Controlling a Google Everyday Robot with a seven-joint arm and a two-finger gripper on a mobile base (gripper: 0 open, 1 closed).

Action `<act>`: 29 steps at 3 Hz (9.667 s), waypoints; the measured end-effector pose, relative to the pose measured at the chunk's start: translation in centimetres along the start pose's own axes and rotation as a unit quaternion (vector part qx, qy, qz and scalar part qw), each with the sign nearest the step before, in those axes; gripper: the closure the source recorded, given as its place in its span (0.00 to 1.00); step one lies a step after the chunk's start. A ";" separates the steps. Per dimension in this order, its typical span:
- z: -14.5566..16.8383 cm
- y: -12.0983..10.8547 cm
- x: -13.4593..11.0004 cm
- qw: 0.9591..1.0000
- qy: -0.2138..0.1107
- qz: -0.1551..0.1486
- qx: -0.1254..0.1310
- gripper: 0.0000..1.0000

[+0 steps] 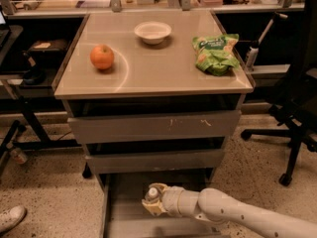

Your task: Pick blue plastic bottle from bottom drawer and place on counter

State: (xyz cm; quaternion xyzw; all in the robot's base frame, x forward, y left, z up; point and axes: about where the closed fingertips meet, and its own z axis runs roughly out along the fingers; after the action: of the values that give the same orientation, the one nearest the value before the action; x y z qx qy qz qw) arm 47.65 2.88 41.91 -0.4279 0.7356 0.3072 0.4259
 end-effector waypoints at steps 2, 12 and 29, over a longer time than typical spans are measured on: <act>-0.9 0.8 -1.0 1.000 0.011 -0.023 -0.004 1.00; -14.9 -0.4 -28.4 0.996 -0.071 -0.048 -0.022 1.00; -18.4 -18.2 -54.9 0.993 0.003 -0.096 -0.070 1.00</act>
Offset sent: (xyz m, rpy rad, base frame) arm -0.0102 0.0007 0.0143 -0.0371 -0.0252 0.0330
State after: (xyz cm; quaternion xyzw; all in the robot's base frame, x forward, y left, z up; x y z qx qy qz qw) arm 71.99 -0.08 97.41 -0.5263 0.6689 0.3143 0.4204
